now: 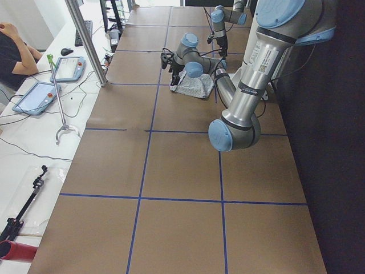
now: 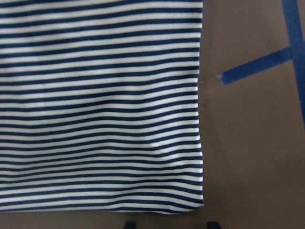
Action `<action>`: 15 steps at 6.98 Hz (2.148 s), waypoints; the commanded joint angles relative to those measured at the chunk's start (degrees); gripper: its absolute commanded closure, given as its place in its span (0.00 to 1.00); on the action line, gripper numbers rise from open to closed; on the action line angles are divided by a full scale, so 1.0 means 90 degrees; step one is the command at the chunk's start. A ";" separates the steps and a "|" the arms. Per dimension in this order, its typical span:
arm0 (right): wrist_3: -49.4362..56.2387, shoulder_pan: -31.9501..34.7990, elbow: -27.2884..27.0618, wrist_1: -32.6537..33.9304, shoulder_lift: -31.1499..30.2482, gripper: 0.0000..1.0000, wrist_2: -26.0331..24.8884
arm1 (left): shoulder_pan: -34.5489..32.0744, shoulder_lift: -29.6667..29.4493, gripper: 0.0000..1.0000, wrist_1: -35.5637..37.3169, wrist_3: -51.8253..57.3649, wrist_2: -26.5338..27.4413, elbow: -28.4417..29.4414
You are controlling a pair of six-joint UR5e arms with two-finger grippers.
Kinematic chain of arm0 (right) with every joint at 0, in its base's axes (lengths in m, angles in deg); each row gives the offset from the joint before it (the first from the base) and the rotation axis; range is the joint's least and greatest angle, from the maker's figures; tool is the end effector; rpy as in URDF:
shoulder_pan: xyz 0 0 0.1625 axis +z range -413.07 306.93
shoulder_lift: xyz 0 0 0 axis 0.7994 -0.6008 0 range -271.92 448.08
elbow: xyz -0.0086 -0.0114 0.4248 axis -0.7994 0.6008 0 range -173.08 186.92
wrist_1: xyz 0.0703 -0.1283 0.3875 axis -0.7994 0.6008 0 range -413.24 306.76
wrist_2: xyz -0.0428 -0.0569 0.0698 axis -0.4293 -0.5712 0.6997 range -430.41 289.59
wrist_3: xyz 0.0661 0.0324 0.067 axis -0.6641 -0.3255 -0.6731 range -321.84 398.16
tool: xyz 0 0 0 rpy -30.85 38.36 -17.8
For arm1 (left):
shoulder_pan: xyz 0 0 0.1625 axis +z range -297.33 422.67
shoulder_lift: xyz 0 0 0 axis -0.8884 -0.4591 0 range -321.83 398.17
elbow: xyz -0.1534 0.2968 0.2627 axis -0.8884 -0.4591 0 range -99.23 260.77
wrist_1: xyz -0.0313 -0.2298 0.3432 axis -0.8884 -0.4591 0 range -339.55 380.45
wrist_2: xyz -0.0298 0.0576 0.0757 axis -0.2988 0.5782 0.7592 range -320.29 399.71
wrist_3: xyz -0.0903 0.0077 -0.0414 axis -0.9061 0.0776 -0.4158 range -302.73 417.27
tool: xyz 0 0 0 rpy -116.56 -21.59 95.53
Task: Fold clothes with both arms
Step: 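Drag the folded shirt toward the robot with the right gripper, then lower the left gripper toward the shirt while the right gripper grasps its side edge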
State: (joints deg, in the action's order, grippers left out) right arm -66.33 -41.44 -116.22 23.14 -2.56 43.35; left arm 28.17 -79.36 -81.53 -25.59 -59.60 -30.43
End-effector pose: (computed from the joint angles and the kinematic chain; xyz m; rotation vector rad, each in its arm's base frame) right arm -0.4326 -0.1841 0.3681 -0.4121 -0.7845 0.2589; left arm 0.4195 -0.4307 0.2057 0.2398 1.0458 -0.3453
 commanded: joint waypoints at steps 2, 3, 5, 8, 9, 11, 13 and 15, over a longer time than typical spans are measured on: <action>0.0270 0.0891 -0.0067 -0.0447 0.0343 0.00 -0.0414 | 0.0764 -0.0047 0.00 0.0742 -0.1616 -0.0480 -0.0028; 0.0455 0.1186 -0.0038 -0.0643 0.0354 0.00 -0.0423 | 0.1231 -0.0047 0.00 0.1094 -0.2406 -0.0316 -0.0018; 0.0857 0.1684 -0.0029 -0.0723 0.0724 0.00 -0.0375 | 0.2159 -0.0124 0.02 0.1156 -0.3922 0.0105 0.0157; 0.0955 0.2038 -0.0038 -0.0723 0.0852 0.00 -0.0297 | 0.2329 -0.0369 0.02 0.1136 -0.4220 0.0467 0.0831; 0.0955 0.2038 -0.0038 -0.0723 0.0852 0.00 -0.0297 | 0.2329 -0.0369 0.04 0.1136 -0.4220 0.0554 0.0870; 0.0955 0.2038 -0.0038 -0.0723 0.0862 0.00 -0.0306 | 0.2319 -0.0330 0.16 0.1156 -0.4220 0.0604 0.0871; 0.0955 0.2048 -0.0048 -0.0723 0.0862 0.00 -0.0297 | 0.2319 -0.0339 0.86 0.1156 -0.4220 0.0643 0.0861; 0.0955 0.2058 -0.0058 -0.0723 0.0862 0.00 -0.0297 | 0.2280 -0.0339 1.00 0.1156 -0.4104 0.0643 0.0812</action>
State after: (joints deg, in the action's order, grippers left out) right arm -57.73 -22.99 -116.69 16.63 5.20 40.68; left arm 48.88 -82.40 -71.13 -63.19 -53.84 -22.89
